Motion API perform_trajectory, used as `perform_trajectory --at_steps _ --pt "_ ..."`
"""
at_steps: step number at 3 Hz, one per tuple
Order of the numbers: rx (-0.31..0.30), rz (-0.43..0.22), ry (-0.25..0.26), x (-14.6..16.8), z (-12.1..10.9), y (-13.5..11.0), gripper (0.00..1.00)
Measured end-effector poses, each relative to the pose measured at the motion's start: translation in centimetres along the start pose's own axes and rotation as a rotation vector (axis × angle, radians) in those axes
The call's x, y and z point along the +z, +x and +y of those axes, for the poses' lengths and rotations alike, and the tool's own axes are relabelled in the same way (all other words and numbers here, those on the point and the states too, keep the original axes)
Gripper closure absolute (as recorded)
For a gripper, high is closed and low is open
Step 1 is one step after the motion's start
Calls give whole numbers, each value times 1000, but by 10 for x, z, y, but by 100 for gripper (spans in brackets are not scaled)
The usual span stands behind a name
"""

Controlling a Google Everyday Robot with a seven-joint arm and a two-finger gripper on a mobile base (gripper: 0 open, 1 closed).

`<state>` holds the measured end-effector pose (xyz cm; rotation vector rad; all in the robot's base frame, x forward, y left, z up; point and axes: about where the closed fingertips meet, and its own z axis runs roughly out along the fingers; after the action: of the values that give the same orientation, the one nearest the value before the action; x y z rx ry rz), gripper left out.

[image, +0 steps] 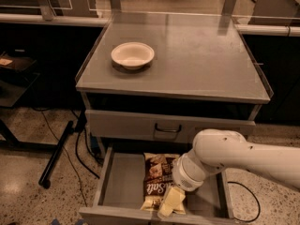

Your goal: Pick brown chip bag from middle drawer and place on counter

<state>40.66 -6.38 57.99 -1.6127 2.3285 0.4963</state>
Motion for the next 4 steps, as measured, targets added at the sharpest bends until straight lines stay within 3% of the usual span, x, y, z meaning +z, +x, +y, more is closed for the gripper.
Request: perform_trajectory --at_steps 1,3,4 --pt "-5 -27 17 -3 -1 5 0" --pt "106 -123 1 46 -36 32 0" --pt "112 -125 -8 50 -36 34 0"
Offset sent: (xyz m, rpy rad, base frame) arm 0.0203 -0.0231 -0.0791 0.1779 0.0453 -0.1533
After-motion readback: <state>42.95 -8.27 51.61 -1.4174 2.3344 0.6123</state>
